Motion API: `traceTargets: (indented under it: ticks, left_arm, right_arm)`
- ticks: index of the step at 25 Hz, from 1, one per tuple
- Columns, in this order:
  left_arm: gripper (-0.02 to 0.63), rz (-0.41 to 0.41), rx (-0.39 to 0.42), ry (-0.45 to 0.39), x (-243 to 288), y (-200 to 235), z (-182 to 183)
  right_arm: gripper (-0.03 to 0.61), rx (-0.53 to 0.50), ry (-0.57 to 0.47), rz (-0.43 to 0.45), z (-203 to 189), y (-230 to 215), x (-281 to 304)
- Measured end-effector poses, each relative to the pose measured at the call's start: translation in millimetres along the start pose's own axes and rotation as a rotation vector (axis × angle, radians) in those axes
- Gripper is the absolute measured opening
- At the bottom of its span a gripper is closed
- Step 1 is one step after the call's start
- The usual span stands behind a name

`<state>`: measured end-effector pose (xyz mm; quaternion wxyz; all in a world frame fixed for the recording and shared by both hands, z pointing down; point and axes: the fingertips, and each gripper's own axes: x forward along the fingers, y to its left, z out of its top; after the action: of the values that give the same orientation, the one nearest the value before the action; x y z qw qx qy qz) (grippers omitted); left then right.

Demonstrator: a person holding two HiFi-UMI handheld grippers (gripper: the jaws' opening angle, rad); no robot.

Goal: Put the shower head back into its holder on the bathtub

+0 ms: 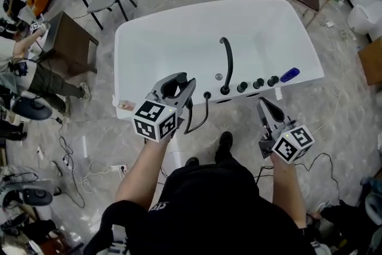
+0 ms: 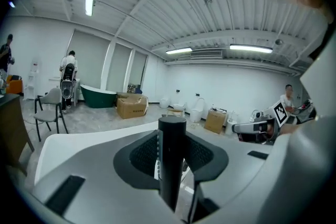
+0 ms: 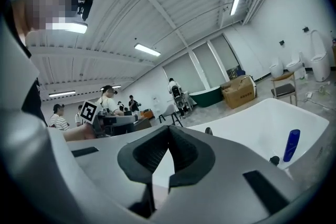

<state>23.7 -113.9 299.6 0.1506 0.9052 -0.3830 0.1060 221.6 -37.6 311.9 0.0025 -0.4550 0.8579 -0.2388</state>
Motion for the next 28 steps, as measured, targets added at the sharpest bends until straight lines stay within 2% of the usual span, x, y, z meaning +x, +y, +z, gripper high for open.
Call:
traceTargets:
  ticks: [7,13,20,28]
  left_arm:
    - [0.132,0.118,-0.068,0.059,38,17,-21]
    - [0.132,0.176,-0.092,0.082,42,50,-52]
    - [0.132,0.182,-0.156,0.133,32,90,-108]
    - [0.133,0.105,-0.141,0.131,34,108,-143]
  right_arm:
    - [0.013,0.032,0.078,0.161,-17,-43,49]
    - [0.014,0.043,0.197,0.198,-56,-44,91]
    - [0.014,0.060,0.309,0.140,-112,-29,135]
    - [0.025,0.059,0.396,0.091,-183,6,162]
